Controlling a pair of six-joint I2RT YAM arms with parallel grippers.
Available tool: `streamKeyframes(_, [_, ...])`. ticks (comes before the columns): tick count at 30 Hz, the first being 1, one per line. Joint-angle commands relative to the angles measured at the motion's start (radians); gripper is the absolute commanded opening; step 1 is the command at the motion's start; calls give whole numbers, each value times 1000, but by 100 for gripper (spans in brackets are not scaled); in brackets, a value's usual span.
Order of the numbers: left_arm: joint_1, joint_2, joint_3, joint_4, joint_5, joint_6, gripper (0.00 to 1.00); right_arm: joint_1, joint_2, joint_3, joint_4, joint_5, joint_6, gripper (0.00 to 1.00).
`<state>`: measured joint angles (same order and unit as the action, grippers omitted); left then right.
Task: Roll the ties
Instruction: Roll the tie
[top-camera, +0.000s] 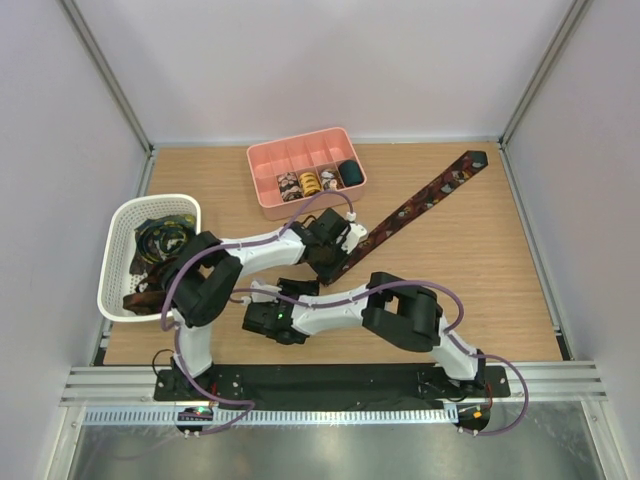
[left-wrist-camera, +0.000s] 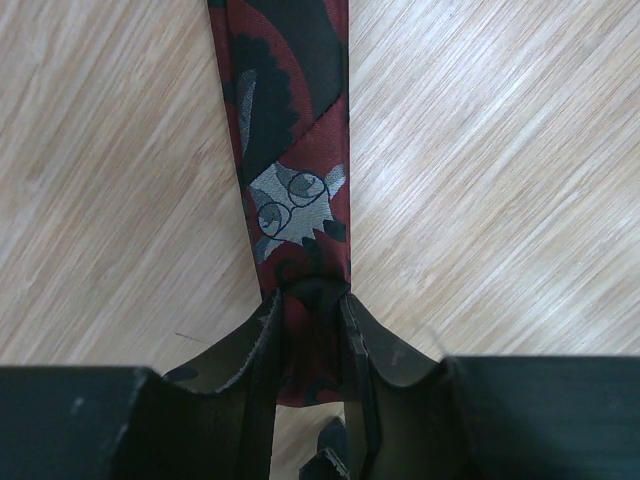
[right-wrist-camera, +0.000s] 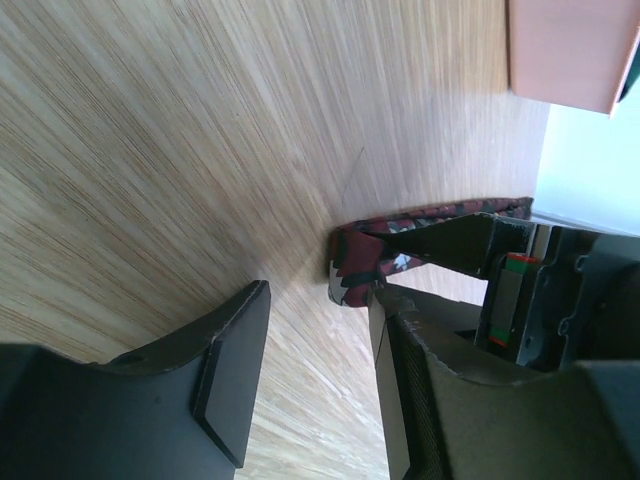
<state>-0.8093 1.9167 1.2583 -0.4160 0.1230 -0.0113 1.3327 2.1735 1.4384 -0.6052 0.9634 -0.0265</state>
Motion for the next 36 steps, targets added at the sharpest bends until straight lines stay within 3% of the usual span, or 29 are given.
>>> streamKeyframes(1, [4, 45, 27, -164, 20, -33, 29, -4, 49, 5, -59, -48, 5, 54])
streamKeyframes(19, [4, 84, 150, -349, 55, -65, 30, -30, 98, -10, -79, -23, 13, 55])
streamKeyframes(28, [4, 61, 170, -389, 55, -64, 32, -38, 135, 4, -125, -3, 51, 41])
streamKeyframes(36, [4, 51, 174, -395, 58, -67, 37, -38, 131, 10, -137, 6, 82, 18])
